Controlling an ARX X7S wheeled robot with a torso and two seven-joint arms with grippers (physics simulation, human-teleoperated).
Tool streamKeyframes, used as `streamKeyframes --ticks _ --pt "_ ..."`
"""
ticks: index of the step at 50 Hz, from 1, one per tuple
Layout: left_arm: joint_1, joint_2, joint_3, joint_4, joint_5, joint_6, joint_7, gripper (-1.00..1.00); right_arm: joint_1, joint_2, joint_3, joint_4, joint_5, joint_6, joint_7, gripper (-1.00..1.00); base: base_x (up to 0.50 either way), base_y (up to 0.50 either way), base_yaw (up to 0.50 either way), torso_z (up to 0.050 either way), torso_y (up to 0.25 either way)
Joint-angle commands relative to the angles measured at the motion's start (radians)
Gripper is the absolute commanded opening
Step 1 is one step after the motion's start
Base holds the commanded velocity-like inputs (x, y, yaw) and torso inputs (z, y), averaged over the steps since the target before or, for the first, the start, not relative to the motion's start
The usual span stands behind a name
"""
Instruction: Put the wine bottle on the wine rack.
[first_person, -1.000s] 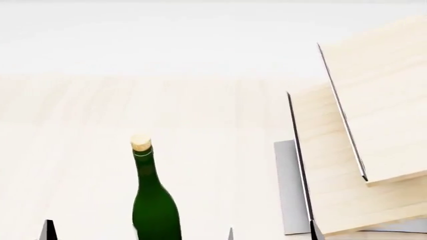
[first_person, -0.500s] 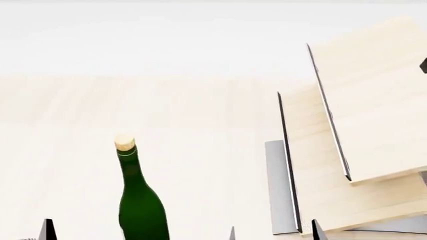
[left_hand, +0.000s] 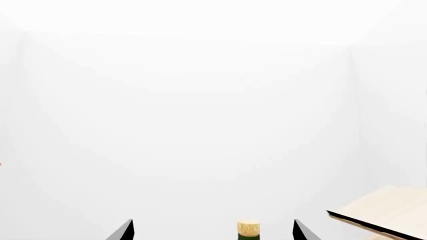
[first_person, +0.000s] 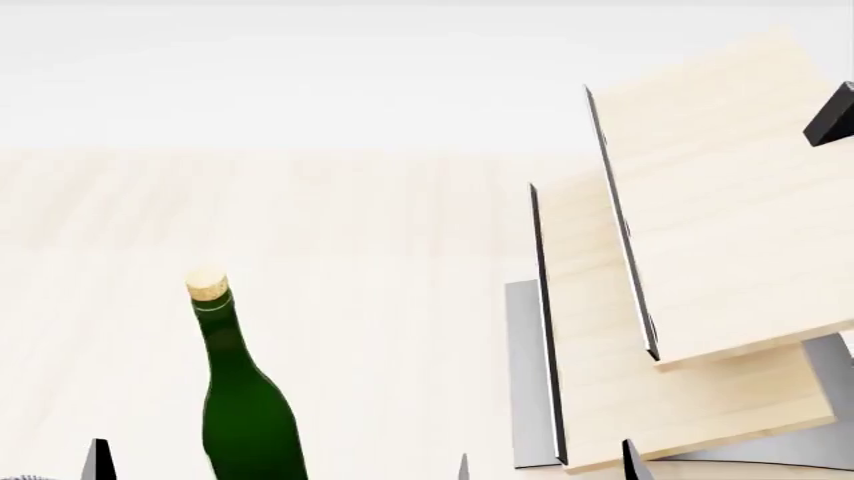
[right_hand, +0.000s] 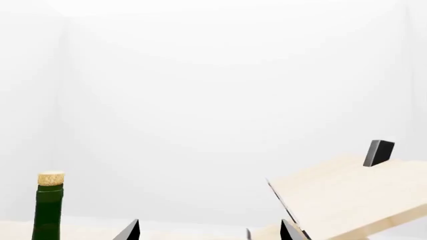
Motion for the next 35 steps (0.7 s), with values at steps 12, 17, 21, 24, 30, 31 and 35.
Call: streamKeyframes --ticks 12,17,21,24,30,31,35 --pt "0.0 -0.006 0.006 0.002 0.0 0.0 -0.008 1.0 -0.004 0.007 -0.006 -0.012 0.0 0.003 0.008 1.0 0.0 -0.08 0.0 0.0 0.0" --pt "-0.001 -0.008 0.007 0.002 -0.001 0.002 -0.009 1.0 -0.002 0.007 -0.008 -0.008 -0.001 0.002 0.009 1.0 0.0 -0.08 0.0 0.0 0.0" --pt "-0.002 -0.009 0.007 0.001 -0.002 0.002 -0.011 1.0 -0.002 0.009 -0.008 -0.008 -0.001 0.002 0.011 1.0 0.0 -0.08 0.0 0.0 0.0" --pt "-0.003 -0.01 0.007 0.001 -0.002 0.002 -0.012 1.0 0.0 0.01 -0.006 -0.008 0.002 0.002 0.012 1.0 0.0 -0.08 0.0 0.0 0.0" --pt "-0.004 -0.013 0.006 0.001 -0.003 0.001 -0.015 1.0 0.002 0.011 -0.008 -0.006 0.003 0.002 0.013 1.0 0.0 -0.08 0.0 0.0 0.0" --pt "-0.004 -0.013 0.007 0.001 -0.003 0.001 -0.015 1.0 0.003 0.011 -0.007 -0.002 0.004 -0.001 0.013 1.0 0.0 -0.08 0.0 0.0 0.0" --pt "-0.005 -0.014 0.007 0.001 -0.004 0.001 -0.016 1.0 0.006 0.011 -0.009 0.005 0.004 -0.004 0.013 1.0 0.0 -0.08 0.0 0.0 0.0"
